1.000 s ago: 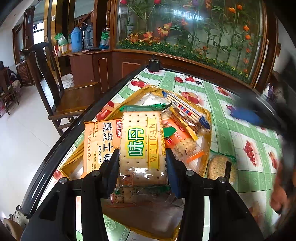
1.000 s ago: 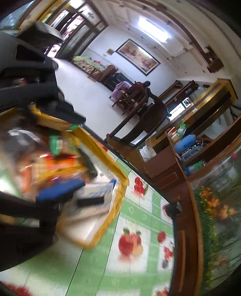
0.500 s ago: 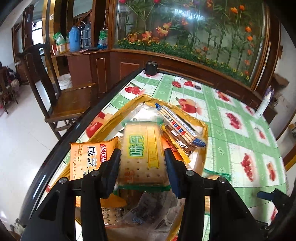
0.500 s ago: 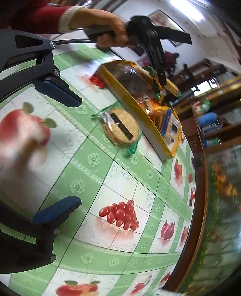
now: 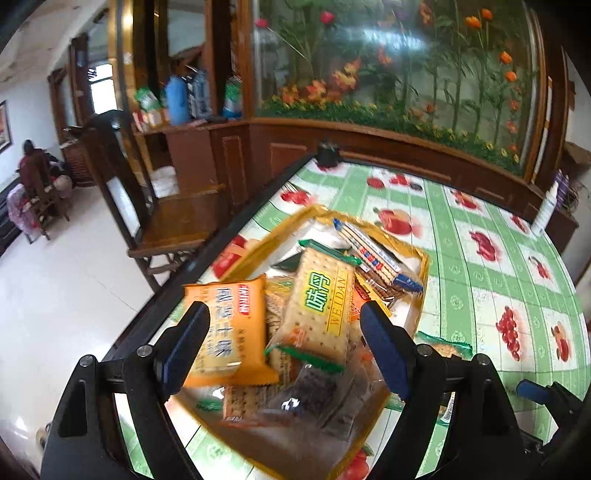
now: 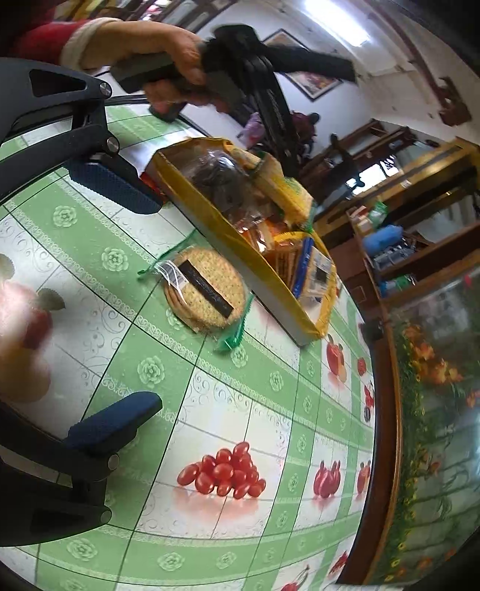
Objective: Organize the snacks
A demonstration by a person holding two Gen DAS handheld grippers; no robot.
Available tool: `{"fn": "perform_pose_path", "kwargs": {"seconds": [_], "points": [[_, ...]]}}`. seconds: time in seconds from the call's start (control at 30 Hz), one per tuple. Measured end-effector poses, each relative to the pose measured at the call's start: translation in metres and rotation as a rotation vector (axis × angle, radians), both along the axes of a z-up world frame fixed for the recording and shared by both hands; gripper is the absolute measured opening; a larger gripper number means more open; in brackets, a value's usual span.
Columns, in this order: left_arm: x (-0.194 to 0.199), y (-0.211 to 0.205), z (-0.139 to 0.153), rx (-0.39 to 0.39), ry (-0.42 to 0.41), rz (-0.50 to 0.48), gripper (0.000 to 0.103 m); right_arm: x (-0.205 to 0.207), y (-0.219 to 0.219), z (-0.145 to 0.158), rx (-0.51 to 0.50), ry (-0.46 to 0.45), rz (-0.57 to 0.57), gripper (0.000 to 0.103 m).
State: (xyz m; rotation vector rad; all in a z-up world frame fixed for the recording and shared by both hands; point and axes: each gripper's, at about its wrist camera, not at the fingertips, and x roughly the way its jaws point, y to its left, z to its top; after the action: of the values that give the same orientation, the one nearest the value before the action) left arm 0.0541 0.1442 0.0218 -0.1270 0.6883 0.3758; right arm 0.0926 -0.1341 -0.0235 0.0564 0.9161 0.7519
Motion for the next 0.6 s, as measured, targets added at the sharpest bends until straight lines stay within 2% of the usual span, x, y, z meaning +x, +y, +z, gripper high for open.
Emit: {"fn": "perform_pose_path", "kwargs": {"seconds": [0.33, 0.47, 0.6], "points": [[-0.051, -0.021, 0.02, 0.032, -0.067, -0.002, 0.084, -0.015, 0.001, 0.017, 0.008, -0.049, -0.003, 0.098], [-0.075, -0.026, 0.026, 0.068, -0.09, 0.011, 0.084, -0.026, 0.01, 0.024, -0.002, -0.084, 0.021, 0.099], [-0.095, -0.023, 0.027, 0.037, -0.115, 0.008, 0.084, -0.041, 0.022, 0.033, -0.013, -0.138, 0.056, 0.101]]}}
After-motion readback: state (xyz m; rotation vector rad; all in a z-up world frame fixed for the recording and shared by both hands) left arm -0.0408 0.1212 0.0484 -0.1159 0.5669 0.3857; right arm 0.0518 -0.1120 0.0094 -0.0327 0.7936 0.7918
